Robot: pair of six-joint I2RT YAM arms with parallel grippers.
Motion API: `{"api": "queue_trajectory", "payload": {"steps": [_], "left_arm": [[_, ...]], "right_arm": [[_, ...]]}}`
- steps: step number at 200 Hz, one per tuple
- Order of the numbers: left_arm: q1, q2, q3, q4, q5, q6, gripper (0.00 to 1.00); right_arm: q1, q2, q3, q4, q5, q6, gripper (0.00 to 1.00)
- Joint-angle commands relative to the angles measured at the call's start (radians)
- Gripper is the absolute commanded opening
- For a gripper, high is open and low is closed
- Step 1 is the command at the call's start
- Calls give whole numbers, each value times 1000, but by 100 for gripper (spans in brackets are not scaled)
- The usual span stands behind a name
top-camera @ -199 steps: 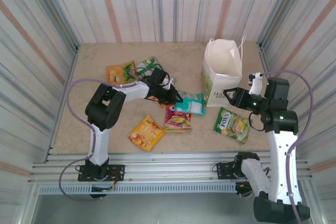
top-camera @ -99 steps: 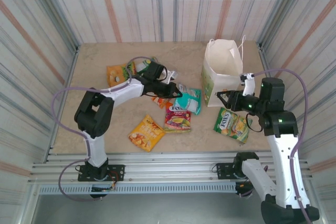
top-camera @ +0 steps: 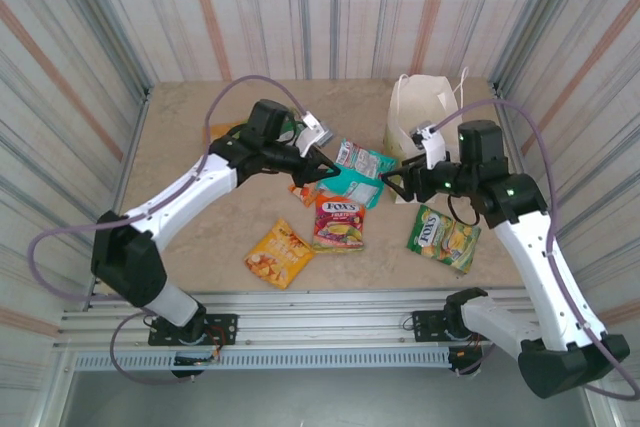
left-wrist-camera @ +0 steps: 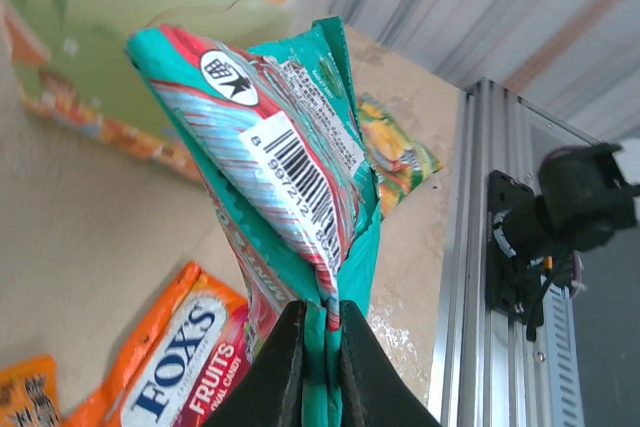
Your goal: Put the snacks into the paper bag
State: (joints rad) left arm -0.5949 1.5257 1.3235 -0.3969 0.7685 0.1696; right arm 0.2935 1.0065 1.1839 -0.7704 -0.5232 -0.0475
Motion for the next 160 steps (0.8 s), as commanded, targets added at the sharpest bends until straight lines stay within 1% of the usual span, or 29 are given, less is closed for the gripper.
{"api": "queue_trajectory", "payload": {"steps": [1, 29, 37, 66, 94, 130, 144, 148, 160], "left_arm": [[4, -87, -19, 11, 94, 197, 1], [2, -101, 8, -25, 126, 277, 1], [-1, -101, 13, -35, 119, 299, 2], [-2, -99, 38, -60, 93, 328, 2], [-3, -91, 56, -59, 81, 331, 2], [-3, -85, 77, -54, 116, 332, 2], [-3, -81, 78, -38, 120, 318, 2], [-3, -79, 80, -33, 120, 313, 2], [-2, -73, 89, -18, 102, 287, 2]], "right_arm": [[16, 63, 70, -6, -7, -131, 75], [17, 158, 156, -67, -72, -192, 76], [18, 179, 175, -82, -94, -204, 77], [17, 245, 217, -146, -186, -233, 77], [19, 271, 209, -163, -273, -239, 76], [28, 290, 194, -171, -270, -239, 74], [30, 295, 187, -169, -283, -235, 69], [29, 296, 186, -171, -288, -235, 66], [30, 295, 185, -177, -291, -233, 53]]}}
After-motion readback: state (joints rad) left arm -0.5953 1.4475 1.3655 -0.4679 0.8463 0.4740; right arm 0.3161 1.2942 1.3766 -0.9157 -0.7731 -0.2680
